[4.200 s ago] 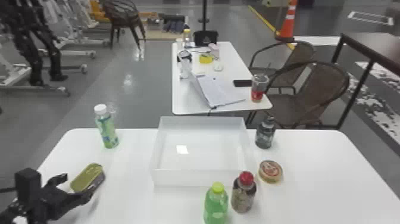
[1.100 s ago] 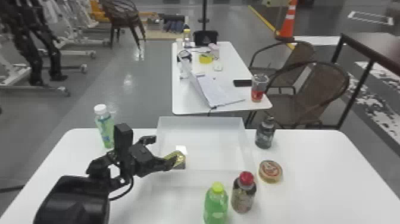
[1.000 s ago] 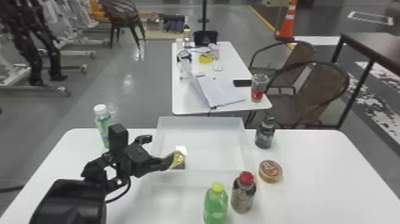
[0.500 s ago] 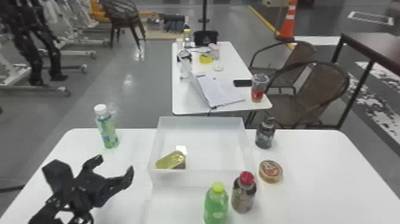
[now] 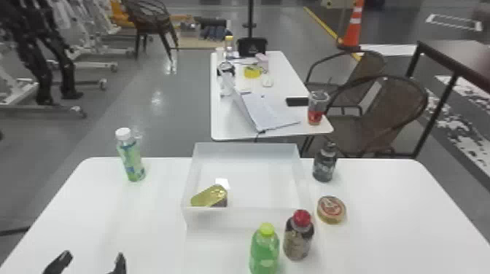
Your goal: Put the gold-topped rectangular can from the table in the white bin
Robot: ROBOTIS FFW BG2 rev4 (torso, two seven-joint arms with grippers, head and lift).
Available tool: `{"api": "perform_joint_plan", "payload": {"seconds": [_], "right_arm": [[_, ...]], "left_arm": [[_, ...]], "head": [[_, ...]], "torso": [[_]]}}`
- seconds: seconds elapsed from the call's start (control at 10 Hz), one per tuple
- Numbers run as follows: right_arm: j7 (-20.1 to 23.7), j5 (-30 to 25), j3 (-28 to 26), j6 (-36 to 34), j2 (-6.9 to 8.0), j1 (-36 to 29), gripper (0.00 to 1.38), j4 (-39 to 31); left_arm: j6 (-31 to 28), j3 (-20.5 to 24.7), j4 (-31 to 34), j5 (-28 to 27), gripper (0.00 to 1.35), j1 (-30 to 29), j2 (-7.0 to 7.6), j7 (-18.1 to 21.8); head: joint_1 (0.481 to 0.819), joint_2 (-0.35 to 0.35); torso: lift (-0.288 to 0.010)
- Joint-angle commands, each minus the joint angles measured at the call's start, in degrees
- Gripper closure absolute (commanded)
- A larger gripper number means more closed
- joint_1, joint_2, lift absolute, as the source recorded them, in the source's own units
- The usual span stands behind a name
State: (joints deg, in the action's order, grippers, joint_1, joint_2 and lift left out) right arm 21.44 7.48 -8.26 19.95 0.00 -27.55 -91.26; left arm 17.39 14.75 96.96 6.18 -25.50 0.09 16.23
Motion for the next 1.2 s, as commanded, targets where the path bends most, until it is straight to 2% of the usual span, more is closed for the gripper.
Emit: {"api": "perform_joint_plan", "payload": {"seconds": [0.0, 0.2, 1.1], "right_arm": [[0.0, 0.0, 0.0, 0.0, 0.05, -0.2, 0.15, -0.1], [-0.1, 0.0, 0.0, 0.0, 0.05, -0.4, 0.15, -0.4], [-0.1, 0.1, 0.0, 0.0, 0.05, -0.7, 0.15, -1.0]], "left_arm": [[1.4, -1.0, -0.2, -0.9, 0.11, -3.5, -0.23, -2.3], [3.3, -1.5, -1.1, -0.6, 0.11, -5.0, -0.23, -4.6], [5.1, -3.8, -3.3, 2.9, 0.11, -4.3, -0.23, -4.6]], "head": [[0.549, 0.0], [0.549, 0.0], [0.549, 0.0]], "torso": [[-0.1], [-0.1], [-0.1]]}}
